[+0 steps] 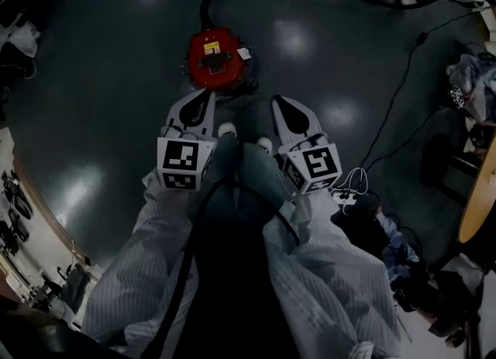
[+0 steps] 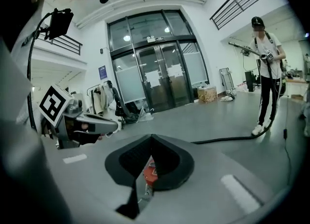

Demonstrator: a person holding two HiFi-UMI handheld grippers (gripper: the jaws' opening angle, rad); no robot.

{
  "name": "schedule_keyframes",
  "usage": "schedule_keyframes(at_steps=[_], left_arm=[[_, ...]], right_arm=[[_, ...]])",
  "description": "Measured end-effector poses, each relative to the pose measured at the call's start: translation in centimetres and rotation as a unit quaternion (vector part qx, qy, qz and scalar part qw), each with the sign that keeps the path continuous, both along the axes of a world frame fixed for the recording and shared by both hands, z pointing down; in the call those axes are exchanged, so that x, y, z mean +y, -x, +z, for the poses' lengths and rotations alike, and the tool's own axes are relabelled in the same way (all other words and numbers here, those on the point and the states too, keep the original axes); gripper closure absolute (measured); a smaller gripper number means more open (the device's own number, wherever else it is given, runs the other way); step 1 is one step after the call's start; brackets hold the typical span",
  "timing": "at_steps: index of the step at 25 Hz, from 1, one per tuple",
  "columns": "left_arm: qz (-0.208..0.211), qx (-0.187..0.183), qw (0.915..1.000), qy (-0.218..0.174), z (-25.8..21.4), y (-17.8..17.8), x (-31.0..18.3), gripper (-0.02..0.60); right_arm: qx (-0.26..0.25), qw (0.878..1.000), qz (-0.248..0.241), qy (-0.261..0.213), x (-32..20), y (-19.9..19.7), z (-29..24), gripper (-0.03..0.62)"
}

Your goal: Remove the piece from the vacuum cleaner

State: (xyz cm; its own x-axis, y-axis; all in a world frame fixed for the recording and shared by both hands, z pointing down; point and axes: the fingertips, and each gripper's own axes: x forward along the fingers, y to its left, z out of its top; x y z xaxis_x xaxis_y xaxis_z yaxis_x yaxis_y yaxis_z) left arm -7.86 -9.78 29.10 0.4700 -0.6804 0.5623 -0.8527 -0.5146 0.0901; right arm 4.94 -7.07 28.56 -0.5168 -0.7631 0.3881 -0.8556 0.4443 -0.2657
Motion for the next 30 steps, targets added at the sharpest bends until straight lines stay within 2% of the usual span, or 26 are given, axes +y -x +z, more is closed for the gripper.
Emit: schedule_keyframes(at_steps=[6,9,12,15,17,20,21,23,27,30], left_arm=[[0.029,-0.009,0.9981,0.054,12.2,-0.5,-2.7,0.578],[0.044,-0.025,0.9966,0.065,18.4,-0.6,-3.2,0.578],[0.048,-0.047,0.995,0.074,24.4,-0.5,-2.7,0.578],[0.069,-0.065,0.9925,0.077,30.8,-1.3,-2.9,0.577],[0.089,-0.094,0.9891,0.07,34.0,-1.1,-2.7,0.577],[0.112,-0.126,0.9837,0.062,37.3,-0.3,-1.8,0.574],[0.116,-0.126,0.983,0.065,38.2,-0.2,-1.6,0.568],[0.119,-0.122,0.9828,0.072,39.3,0.0,-1.6,0.513],[0.13,-0.122,0.9814,0.072,39.3,0.1,-2.2,0.464],[0.139,-0.122,0.9792,0.084,39.7,-0.1,-2.3,0.448]], right_arm=[[0.042,0.996,-0.064,0.056,-2.6,0.7,12.0,0.591],[0.048,0.991,-0.114,0.055,-2.8,1.9,17.7,0.591],[0.051,0.982,-0.168,0.071,-1.7,2.9,23.7,0.583],[0.079,0.969,-0.214,0.098,-0.9,2.9,30.5,0.574],[0.106,0.956,-0.25,0.109,0.0,3.4,34.4,0.569],[0.155,0.929,-0.315,0.12,1.4,4.2,39.2,0.551],[0.17,0.919,-0.334,0.124,1.7,4.2,40.6,0.537],[0.196,0.9,-0.368,0.124,1.6,4.3,42.4,0.495],[0.221,0.869,-0.427,0.116,1.7,4.8,43.3,0.418],[0.248,0.841,-0.466,0.12,2.6,4.5,44.5,0.407]])
